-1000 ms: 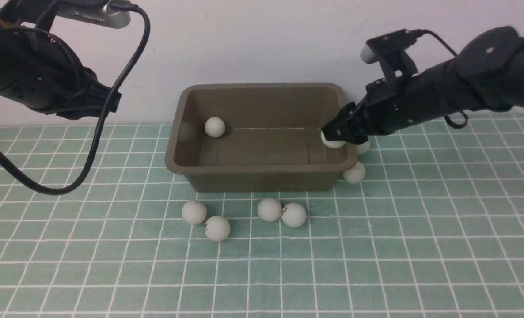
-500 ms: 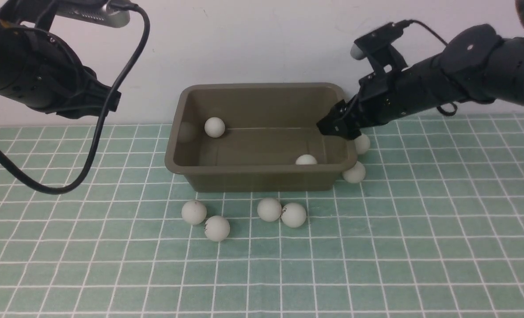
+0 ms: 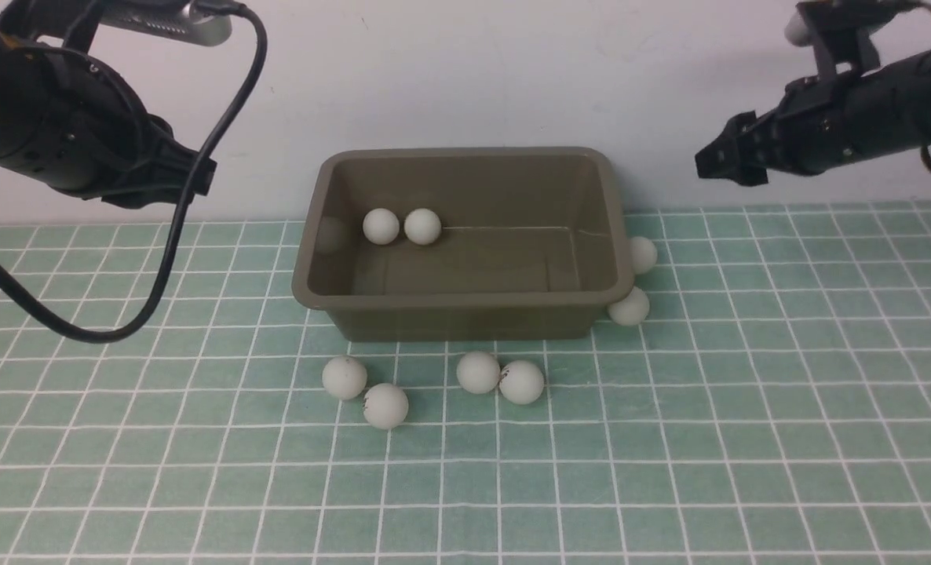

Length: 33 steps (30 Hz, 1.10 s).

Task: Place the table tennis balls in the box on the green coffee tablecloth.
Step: 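Reach for and grasp a ping pong ball on the table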

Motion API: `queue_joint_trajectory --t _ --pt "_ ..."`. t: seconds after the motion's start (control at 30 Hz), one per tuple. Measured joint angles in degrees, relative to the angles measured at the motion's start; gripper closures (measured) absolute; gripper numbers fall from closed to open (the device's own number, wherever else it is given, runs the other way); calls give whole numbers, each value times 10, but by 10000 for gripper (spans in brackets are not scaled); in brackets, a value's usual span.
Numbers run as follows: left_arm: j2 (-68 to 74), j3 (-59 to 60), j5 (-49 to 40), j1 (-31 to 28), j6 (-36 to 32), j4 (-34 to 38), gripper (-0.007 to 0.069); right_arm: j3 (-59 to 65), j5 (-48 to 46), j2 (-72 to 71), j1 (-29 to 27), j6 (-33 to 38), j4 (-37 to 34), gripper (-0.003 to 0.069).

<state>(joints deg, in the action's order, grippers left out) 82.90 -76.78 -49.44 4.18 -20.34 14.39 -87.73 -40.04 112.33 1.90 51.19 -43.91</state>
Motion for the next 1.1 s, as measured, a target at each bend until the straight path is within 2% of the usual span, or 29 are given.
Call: queue_joint_trajectory --t 0.17,0.27,0.33,0.47,0.6,0.77,1.1 --pt "0 0 -2 0 0 2 552 -8 -15 50 0 121 -67 218" --pt "0 0 -2 0 0 9 552 -45 -48 81 0 133 -81 218" --pt "0 0 -2 0 0 16 552 -80 -68 103 0 117 -76 218" --pt "0 0 -2 0 0 33 552 -193 -120 173 0 32 -13 218" --pt "0 0 -2 0 0 39 552 -261 -173 213 0 -2 17 218" --pt "0 0 -1 0 0 39 552 -310 -215 247 0 -24 27 218" --pt "0 0 2 0 0 41 552 -329 -228 280 0 -35 32 218"
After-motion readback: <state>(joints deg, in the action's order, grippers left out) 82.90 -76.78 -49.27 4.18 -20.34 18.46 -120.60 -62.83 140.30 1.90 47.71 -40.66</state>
